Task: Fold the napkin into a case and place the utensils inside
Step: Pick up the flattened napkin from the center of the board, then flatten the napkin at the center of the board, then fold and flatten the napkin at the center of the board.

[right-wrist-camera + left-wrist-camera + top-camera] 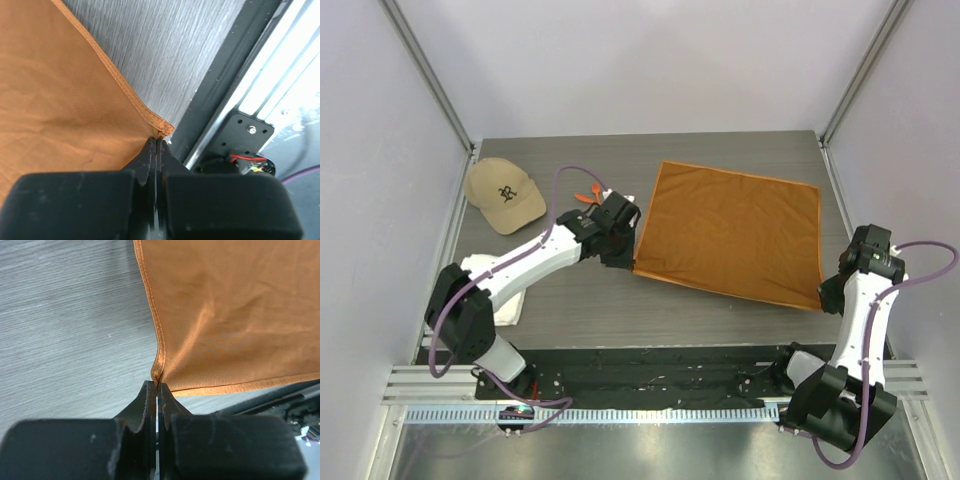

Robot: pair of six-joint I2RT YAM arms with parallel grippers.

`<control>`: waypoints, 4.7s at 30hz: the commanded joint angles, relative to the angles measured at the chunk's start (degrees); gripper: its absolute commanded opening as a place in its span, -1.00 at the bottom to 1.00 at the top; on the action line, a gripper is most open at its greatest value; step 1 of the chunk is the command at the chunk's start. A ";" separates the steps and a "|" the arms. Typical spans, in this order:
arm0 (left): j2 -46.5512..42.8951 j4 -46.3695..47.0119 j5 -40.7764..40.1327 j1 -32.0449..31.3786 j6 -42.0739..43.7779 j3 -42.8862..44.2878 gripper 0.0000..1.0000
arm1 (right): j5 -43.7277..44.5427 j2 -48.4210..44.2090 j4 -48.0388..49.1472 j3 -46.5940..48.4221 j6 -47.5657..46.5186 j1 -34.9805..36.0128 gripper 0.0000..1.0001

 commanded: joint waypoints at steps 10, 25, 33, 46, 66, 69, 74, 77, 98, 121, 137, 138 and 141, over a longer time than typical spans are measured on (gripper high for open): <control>-14.16 -3.10 0.07 -1.71 3.38 4.69 -1.00 | -0.95 -5.34 -10.32 19.77 -8.18 0.14 -0.98; -22.35 -1.17 0.86 -1.71 11.39 37.10 -1.00 | -4.91 -1.47 -18.76 76.47 -13.12 1.64 -0.98; -11.20 0.76 -0.26 -1.71 10.68 47.76 -0.99 | -1.66 2.82 -5.42 68.84 -8.30 4.80 -0.98; 29.05 11.46 6.66 12.69 6.29 65.25 -1.00 | -2.87 43.68 10.67 67.88 -5.47 7.53 -0.97; 58.17 37.23 10.52 18.24 -4.60 71.87 -1.00 | -8.51 74.21 21.85 77.20 -9.16 9.11 -0.98; 56.41 36.53 11.14 18.59 -4.96 69.32 -1.00 | -9.22 71.22 21.50 73.41 -7.67 9.11 -0.98; 52.72 32.06 13.69 20.43 -2.77 63.96 -1.00 | -12.03 64.02 21.14 59.98 -3.55 9.28 -0.98; 50.09 29.07 16.15 21.84 -1.45 60.45 -0.99 | -15.18 57.52 21.58 50.84 -1.17 9.37 -0.99; 35.49 14.30 21.34 23.87 1.37 38.82 -1.00 | -14.14 40.98 20.70 26.29 -2.74 8.59 -0.98; 36.90 2.52 17.47 22.46 3.57 39.43 -1.00 | -15.11 38.43 21.50 16.89 -3.28 6.74 -0.98; 34.52 -3.11 16.95 22.37 3.21 43.91 -1.00 | -11.15 32.99 12.10 21.72 -2.13 6.82 -0.98; 34.44 -3.54 16.86 22.37 3.30 43.91 -1.00 | -11.06 32.55 11.74 21.55 -1.96 6.82 -0.98; 34.00 -4.69 16.51 22.37 3.83 43.65 -1.00 | -11.41 31.75 11.30 19.88 -1.95 6.82 -0.98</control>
